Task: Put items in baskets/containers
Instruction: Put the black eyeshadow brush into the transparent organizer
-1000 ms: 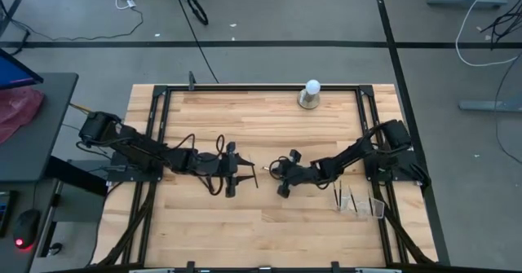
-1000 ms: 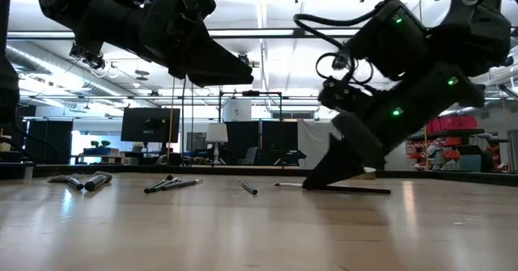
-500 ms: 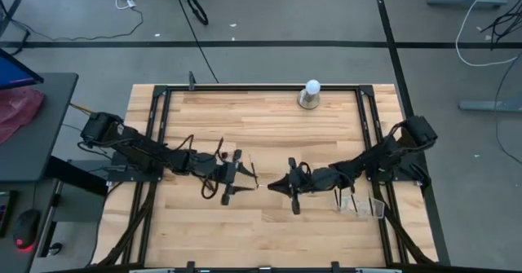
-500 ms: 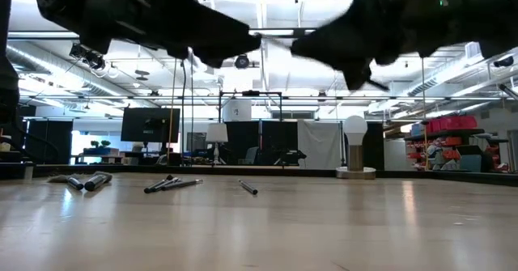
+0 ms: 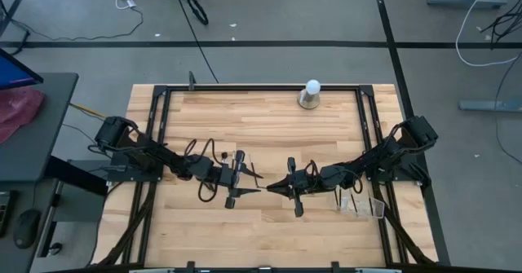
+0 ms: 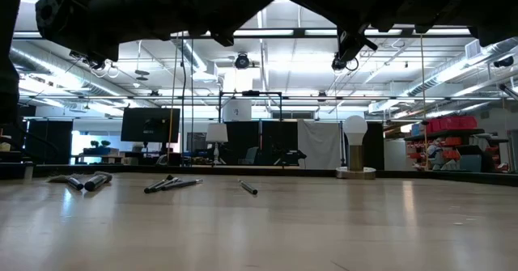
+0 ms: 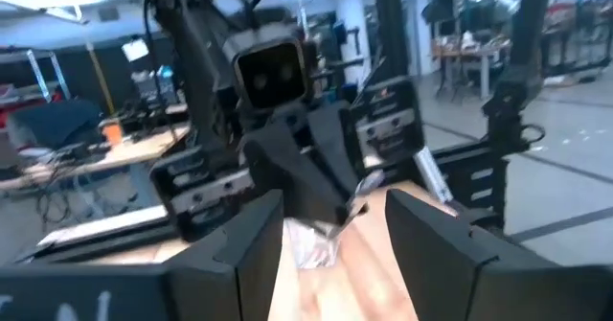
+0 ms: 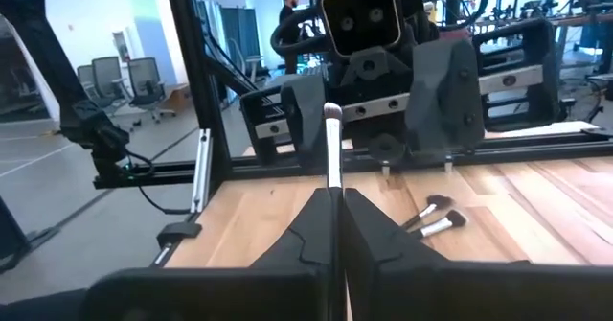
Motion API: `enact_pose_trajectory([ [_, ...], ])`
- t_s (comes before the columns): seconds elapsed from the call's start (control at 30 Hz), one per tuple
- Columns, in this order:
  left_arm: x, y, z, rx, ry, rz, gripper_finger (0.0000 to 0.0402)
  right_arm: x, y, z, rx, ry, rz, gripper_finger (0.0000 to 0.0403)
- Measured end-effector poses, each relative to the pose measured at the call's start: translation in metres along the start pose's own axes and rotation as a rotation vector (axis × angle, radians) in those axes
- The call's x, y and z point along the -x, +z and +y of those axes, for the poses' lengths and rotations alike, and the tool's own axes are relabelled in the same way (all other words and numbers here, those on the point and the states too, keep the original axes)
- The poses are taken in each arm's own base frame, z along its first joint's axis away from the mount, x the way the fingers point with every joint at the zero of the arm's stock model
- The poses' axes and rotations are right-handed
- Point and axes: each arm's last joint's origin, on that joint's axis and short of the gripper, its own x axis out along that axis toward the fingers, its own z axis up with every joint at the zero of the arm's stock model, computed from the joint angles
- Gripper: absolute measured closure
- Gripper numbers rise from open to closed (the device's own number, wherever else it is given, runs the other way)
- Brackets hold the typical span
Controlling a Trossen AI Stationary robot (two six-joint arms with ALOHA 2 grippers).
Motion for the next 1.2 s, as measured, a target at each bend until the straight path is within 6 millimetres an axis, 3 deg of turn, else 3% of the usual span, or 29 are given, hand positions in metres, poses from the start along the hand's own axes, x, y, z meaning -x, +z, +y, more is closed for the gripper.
enact_pose_trajectory([
  [0.17, 0.0, 0.001, 0.0, 0.002, -0.004, -0.01, 0.0239, 0.0, 0.0, 0.0, 0.0, 0.0, 0.0, 0.0396],
  [0.6, 0.0, 0.002, -0.002, 0.002, -0.074, -0.034, 0.0389, 0.0, 0.0, 0.0, -0.011, 0.005, 0.0, 0.0396],
  [0.8, 0.0, 0.001, -0.001, 0.012, -0.074, -0.025, 0.0392, 0.0, -0.001, 0.0, -0.006, -0.004, 0.021, 0.0385],
  [1.03, 0.0, -0.008, 0.006, 0.1, -0.033, 0.061, 0.0395, 0.008, -0.004, -0.006, -0.004, -0.118, 0.193, 0.0299],
  [1.2, 0.0, -0.017, 0.02, 0.179, 0.023, 0.143, 0.0397, 0.01, 0.009, -0.007, 0.009, -0.216, 0.352, 0.0218],
])
